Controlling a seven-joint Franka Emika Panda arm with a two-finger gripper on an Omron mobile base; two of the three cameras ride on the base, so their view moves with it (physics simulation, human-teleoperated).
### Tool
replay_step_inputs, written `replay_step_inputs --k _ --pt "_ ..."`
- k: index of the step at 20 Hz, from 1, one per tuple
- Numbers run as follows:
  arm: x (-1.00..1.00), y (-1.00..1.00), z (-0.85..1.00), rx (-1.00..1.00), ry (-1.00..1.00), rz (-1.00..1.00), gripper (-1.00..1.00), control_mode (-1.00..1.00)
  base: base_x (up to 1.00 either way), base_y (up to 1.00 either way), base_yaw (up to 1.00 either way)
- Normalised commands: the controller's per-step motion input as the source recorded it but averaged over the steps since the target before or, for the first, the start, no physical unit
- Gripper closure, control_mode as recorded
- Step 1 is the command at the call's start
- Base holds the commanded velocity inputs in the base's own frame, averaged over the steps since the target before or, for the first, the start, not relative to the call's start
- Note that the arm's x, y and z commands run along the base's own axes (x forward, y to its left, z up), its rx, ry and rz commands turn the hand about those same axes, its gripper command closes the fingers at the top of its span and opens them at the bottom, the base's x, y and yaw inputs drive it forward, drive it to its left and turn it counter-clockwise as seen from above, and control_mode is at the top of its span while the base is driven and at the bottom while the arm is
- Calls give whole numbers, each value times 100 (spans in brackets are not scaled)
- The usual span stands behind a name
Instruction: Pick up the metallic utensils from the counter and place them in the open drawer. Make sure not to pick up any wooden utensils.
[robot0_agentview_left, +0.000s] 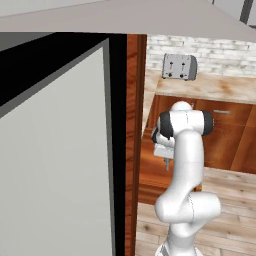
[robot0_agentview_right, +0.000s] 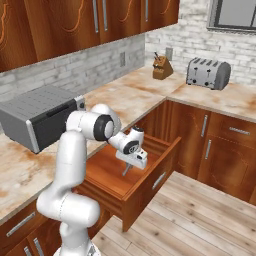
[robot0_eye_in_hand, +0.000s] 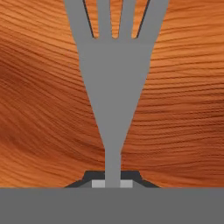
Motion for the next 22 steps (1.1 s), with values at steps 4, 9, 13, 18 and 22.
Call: replay_step_inputs --k 4,9,13,18,22 --pt "21 -4 -41 0 0 0 100 -100 0 0 0" --pt "26 1 -22 0 0 0 100 -100 0 0 0" --pt "0 0 0 0 0 0 100 -100 0 0 0" --pt "0 0 0 0 0 0 -100 -100 0 0 0" --pt "0 0 0 0 0 0 -100 -100 0 0 0"
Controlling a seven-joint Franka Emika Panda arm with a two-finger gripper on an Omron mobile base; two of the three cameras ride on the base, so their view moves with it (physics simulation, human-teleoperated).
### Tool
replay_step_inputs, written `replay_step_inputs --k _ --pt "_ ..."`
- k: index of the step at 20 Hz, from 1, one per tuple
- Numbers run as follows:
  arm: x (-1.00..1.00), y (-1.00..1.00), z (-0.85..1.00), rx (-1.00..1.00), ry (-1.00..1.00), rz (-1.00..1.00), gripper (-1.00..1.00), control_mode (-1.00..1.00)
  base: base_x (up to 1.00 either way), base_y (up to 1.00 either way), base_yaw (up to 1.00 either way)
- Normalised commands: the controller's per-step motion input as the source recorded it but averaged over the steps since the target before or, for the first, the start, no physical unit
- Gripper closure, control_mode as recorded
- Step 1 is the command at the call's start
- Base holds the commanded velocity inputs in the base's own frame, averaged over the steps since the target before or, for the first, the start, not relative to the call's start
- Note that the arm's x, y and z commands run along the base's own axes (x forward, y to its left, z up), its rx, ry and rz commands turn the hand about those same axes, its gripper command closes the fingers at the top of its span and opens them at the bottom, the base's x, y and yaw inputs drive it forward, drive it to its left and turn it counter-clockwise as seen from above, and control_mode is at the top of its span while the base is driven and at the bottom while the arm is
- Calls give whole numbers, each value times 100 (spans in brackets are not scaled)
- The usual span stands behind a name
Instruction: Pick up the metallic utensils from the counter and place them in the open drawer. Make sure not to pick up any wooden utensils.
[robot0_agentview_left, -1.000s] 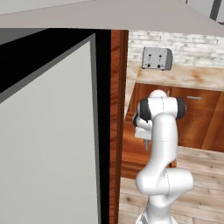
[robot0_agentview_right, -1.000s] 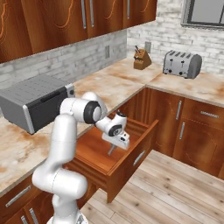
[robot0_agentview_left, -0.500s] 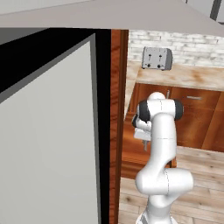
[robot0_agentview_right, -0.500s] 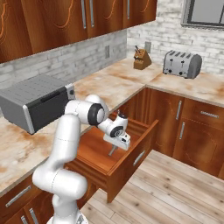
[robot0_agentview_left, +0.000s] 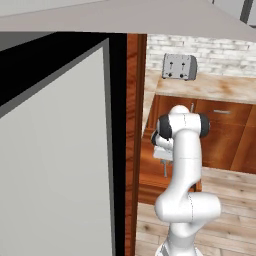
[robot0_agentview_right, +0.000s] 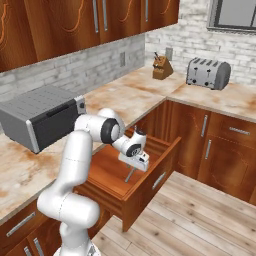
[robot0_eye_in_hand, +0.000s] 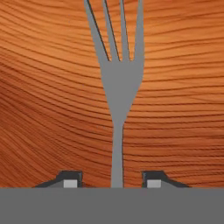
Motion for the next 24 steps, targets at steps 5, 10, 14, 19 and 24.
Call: replay_step_inputs --k 5,10,14,19,24 --pt "0 -2 42 0 -2 0 -100 -100 0 0 0" --pt "1 -2 100 6 -5 4 -100 -100 0 0 0" --pt "1 -4 100 4 -2 5 -100 -100 0 0 0" --pt "-60 -26 100 1 0 7 -100 -100 0 0 0" --pt "-100 -25 100 0 -2 9 -100 -100 0 0 0"
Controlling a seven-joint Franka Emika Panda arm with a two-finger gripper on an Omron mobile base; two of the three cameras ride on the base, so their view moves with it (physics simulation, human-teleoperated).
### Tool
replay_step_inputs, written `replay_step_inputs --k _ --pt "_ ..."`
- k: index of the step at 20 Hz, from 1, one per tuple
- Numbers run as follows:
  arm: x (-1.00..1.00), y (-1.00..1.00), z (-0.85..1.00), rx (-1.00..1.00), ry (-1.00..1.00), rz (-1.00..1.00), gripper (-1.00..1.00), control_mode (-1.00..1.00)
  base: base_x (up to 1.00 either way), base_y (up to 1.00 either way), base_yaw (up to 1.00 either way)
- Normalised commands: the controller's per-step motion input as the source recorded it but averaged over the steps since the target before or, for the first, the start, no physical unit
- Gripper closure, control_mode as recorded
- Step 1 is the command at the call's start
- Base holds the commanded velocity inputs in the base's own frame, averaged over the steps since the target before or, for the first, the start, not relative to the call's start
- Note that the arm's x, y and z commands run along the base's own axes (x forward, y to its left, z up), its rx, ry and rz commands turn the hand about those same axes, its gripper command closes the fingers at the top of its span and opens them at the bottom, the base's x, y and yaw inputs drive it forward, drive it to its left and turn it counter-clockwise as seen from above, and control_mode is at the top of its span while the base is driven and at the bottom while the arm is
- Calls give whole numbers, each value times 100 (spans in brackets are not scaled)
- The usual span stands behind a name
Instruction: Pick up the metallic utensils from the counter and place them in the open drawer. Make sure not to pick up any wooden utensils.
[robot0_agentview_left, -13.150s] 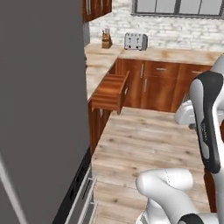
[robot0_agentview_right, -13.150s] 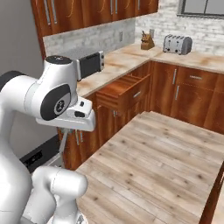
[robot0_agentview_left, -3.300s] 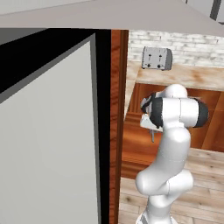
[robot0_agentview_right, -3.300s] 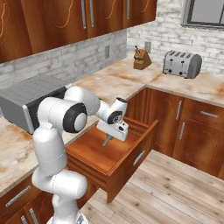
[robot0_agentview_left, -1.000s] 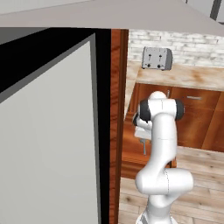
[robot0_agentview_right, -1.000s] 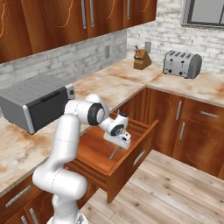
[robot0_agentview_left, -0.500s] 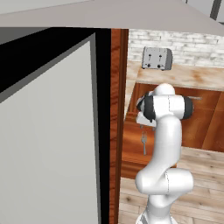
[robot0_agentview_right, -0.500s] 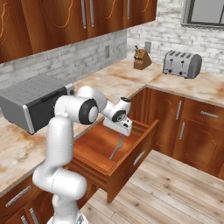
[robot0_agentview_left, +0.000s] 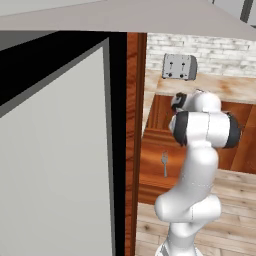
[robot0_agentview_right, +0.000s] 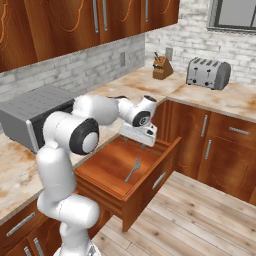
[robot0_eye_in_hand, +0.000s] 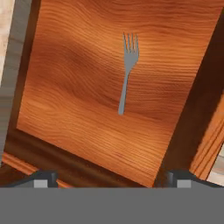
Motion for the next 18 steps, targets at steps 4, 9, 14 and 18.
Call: replay_step_inputs --k 4,9,14,18 --pt "-100 -16 100 0 -18 8 -100 -100 0 0 0" --pt "-100 0 80 0 -32 4 -100 -100 0 0 0" --pt "-100 0 48 -1 -30 0 -100 -100 0 0 0" --pt "-99 18 29 -10 -10 -4 -100 -100 0 0 0"
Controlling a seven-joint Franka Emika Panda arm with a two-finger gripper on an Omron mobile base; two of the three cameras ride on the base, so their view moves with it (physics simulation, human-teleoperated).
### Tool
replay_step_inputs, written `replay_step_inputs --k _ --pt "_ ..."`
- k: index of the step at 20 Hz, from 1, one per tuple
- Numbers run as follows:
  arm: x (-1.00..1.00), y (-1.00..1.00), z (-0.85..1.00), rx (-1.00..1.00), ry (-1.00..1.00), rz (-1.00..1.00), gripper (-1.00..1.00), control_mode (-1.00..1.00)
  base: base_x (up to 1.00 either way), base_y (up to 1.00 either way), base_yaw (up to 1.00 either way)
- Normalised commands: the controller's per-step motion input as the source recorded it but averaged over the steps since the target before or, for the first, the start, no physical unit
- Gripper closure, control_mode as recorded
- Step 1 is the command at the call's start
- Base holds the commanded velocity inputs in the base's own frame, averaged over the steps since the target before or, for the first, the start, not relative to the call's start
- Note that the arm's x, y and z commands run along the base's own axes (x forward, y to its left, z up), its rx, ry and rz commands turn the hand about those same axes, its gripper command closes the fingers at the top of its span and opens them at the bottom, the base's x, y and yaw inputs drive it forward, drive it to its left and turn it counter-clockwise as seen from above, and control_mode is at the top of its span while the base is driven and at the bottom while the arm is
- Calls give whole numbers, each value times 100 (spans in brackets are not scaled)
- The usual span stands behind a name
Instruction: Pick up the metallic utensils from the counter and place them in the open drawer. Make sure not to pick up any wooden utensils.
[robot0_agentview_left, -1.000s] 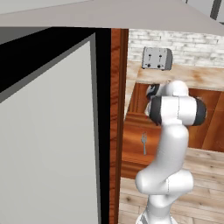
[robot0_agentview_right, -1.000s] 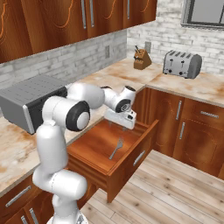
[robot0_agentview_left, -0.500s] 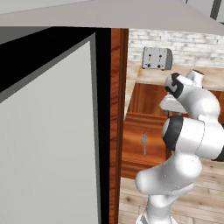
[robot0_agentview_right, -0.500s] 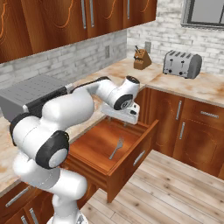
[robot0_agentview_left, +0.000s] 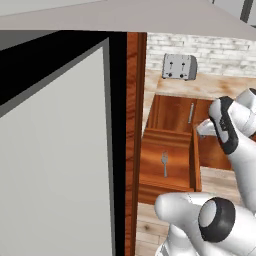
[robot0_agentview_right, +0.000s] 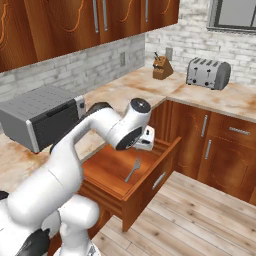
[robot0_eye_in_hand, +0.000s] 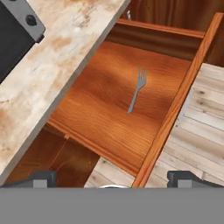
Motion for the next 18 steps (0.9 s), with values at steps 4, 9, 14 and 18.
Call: replay_step_inputs --k 4,9,14,18 --pt "-67 26 11 -13 10 -23 -100 -100 0 0 0" --pt "-21 21 14 -3 23 -33 -100 -100 0 0 0" --pt "-89 0 0 2 0 -9 -100 -100 0 0 0" --pt "-20 0 0 0 -2 0 -100 -100 0 0 0"
